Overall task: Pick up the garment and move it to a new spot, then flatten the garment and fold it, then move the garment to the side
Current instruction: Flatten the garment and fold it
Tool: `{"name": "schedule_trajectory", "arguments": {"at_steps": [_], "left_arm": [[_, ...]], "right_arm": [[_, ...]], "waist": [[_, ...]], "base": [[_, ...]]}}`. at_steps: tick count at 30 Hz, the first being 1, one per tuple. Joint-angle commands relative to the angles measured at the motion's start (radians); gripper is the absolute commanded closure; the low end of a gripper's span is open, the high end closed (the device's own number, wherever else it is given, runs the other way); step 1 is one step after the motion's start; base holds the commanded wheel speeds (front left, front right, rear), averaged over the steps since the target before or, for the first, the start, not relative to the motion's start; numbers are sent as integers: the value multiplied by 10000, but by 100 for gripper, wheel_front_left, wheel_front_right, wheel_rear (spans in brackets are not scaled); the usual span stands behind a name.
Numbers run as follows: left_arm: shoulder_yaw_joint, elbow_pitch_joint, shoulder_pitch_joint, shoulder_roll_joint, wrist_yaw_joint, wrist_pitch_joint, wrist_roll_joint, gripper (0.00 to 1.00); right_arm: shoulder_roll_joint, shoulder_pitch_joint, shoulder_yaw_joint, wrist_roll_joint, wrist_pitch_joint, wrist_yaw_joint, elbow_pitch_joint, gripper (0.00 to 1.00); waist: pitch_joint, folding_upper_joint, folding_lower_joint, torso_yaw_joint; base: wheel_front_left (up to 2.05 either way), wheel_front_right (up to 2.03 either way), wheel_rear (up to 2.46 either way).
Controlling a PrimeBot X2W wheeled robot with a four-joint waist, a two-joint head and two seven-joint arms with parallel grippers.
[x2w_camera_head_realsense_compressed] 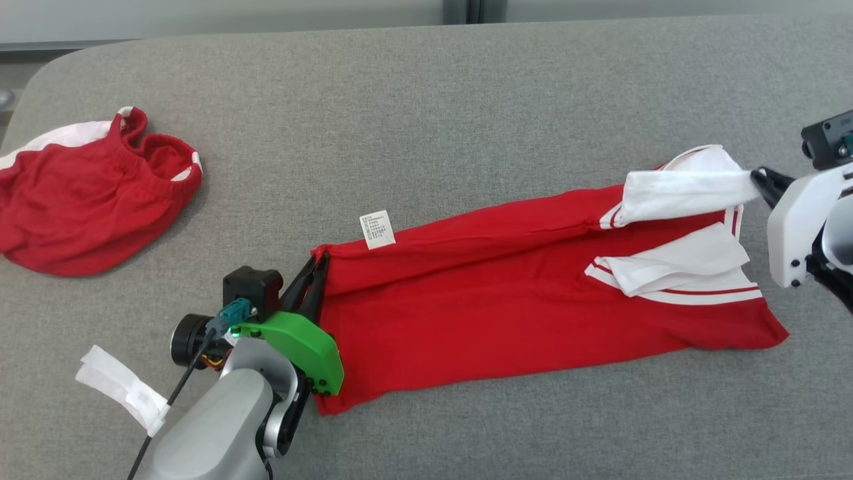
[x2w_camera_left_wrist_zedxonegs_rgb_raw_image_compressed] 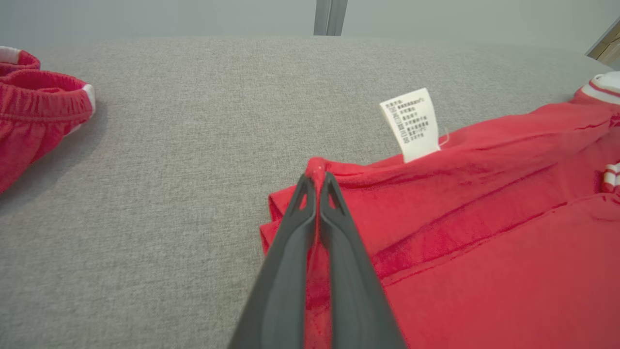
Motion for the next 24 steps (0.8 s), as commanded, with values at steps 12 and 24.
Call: {"name": "schedule_trajectory", "arguments": {"at_steps": [12,24], "left_arm": [[-125,-44,1068,101,168,5,-300,0],[2792,-2170,2872,-76,-437,-698,52,0]], "right_arm": [[-132,1666,-129,166,620,-19,-558,0],[527,2753,-1864,-88,394,-19,-977,0]], "waist": [[-593,-1,0,-67],[-1233,-1,0,61]], "base": [[0,0,0],[0,0,0]]}}
